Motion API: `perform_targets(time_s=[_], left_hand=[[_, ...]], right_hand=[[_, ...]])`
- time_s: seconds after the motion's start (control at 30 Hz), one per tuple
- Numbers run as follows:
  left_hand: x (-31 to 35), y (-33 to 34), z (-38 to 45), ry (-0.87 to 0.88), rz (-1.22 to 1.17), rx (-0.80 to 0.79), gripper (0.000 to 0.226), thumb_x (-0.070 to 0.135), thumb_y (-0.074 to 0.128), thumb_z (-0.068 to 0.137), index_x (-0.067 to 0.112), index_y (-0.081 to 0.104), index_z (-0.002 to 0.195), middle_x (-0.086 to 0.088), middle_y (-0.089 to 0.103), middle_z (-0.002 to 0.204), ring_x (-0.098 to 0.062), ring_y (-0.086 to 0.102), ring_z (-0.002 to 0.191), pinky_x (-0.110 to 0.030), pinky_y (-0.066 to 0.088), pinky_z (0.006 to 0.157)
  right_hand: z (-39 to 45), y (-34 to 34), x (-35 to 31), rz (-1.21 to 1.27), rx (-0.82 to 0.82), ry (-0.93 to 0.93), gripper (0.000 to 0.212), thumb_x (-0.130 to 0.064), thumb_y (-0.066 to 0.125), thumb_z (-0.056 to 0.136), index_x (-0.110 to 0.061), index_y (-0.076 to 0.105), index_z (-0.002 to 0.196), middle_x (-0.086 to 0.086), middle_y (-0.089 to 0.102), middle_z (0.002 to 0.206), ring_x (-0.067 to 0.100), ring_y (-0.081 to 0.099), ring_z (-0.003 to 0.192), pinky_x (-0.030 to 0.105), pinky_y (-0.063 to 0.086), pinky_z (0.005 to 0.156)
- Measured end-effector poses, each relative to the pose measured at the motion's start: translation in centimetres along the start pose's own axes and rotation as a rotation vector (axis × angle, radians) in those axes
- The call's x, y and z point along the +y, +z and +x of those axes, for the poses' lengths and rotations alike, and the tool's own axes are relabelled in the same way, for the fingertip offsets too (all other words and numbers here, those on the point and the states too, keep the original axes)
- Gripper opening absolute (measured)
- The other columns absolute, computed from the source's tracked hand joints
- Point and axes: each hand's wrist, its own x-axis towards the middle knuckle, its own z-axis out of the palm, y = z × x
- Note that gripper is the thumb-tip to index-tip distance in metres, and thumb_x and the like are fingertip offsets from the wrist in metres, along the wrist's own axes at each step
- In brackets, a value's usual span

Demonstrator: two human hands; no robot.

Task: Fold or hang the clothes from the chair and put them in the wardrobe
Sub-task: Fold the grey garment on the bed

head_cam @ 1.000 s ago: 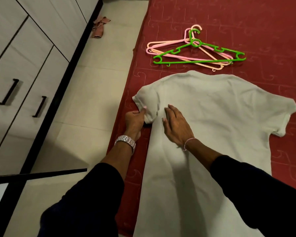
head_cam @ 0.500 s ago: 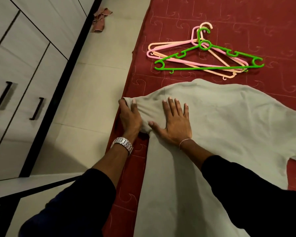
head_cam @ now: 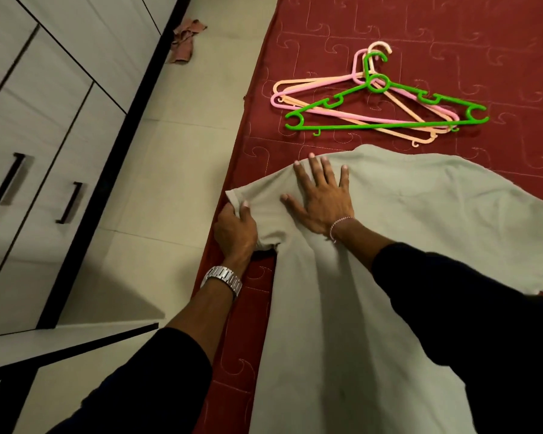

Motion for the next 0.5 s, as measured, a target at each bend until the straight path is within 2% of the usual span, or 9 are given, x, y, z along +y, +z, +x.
perform_targets(time_s=[0.13, 0.2, 0.27, 0.3, 0.37, 0.43, 0.5], left_hand=[[-0.3, 0.0, 0.2, 0.138, 0.044, 0.030, 0.029, 0.031, 0.055, 0.102, 0.005, 0.061, 0.114, -0.011, 0.071, 0.105, -0.026, 0.065, 0.091, -0.026, 0.040, 0.070], [-0.2, -0.2, 0.0, 0.095, 0.011, 0.034, 0.031, 0.033, 0.060, 0.100, 0.004, 0.055, 0.111, -0.008, 0.067, 0.097, -0.023, 0.061, 0.082, -0.026, 0.041, 0.065], [-0.6, -0.8, -0.5, 0.037, -0.026, 0.045, 0.030, 0.031, 0.064, 0.097, 0.007, 0.047, 0.104, 0.001, 0.059, 0.083, -0.017, 0.055, 0.070, -0.019, 0.035, 0.052], [-1.0, -1.3, -0.9, 0.034, -0.037, 0.053, 0.030, 0.031, 0.065, 0.096, 0.009, 0.045, 0.102, 0.004, 0.056, 0.078, -0.014, 0.053, 0.066, -0.017, 0.032, 0.049], [-2.3, -2.3, -2.1, 0.047, -0.021, 0.055, 0.028, 0.031, 0.065, 0.095, 0.010, 0.047, 0.100, 0.002, 0.057, 0.076, -0.012, 0.053, 0.062, -0.017, 0.033, 0.049], [-3.8, -3.2, -3.3, 0.064, 0.010, 0.014, 0.023, 0.031, 0.063, 0.095, 0.010, 0.055, 0.093, 0.000, 0.064, 0.075, -0.014, 0.059, 0.060, -0.023, 0.042, 0.051], [-5.4, -4.3, -4.9, 0.106, 0.026, -0.105, 0.024, 0.031, 0.061, 0.097, 0.013, 0.061, 0.080, 0.000, 0.068, 0.064, -0.016, 0.066, 0.052, -0.029, 0.053, 0.053]], right_hand=[[1.1, -0.1, 0.2, -0.014, -0.057, -0.004, 0.089, -0.082, 0.006, 0.089, -0.030, -0.001, 0.160, 0.009, -0.001, 0.168, 0.033, -0.006, 0.154, 0.067, -0.005, 0.117], [0.6, -0.5, 0.1, 0.010, -0.048, -0.007, 0.086, -0.079, 0.008, 0.091, -0.029, -0.002, 0.160, 0.011, -0.002, 0.168, 0.033, -0.007, 0.154, 0.067, -0.006, 0.117], [-0.6, -0.7, -0.4, 0.044, 0.004, -0.011, 0.082, -0.074, 0.012, 0.095, -0.024, 0.004, 0.161, 0.013, 0.002, 0.168, 0.033, -0.002, 0.154, 0.063, -0.003, 0.120], [-1.6, -0.7, -0.9, 0.077, 0.043, -0.020, 0.080, -0.070, 0.018, 0.097, -0.021, 0.013, 0.160, 0.014, 0.009, 0.167, 0.033, 0.004, 0.154, 0.060, 0.003, 0.122], [-4.0, -0.6, -2.2, 0.189, 0.136, -0.055, 0.068, -0.060, 0.036, 0.099, -0.014, 0.038, 0.149, 0.016, 0.033, 0.157, 0.034, 0.029, 0.146, 0.054, 0.026, 0.119], [-6.6, -0.4, -3.4, 0.282, 0.218, -0.091, 0.050, -0.050, 0.052, 0.097, -0.013, 0.053, 0.130, 0.012, 0.052, 0.133, 0.028, 0.050, 0.120, 0.044, 0.047, 0.100], [-8.9, -0.2, -4.7, 0.328, 0.229, -0.133, 0.037, -0.042, 0.062, 0.094, -0.013, 0.059, 0.117, 0.008, 0.057, 0.115, 0.024, 0.054, 0.101, 0.038, 0.052, 0.083]])
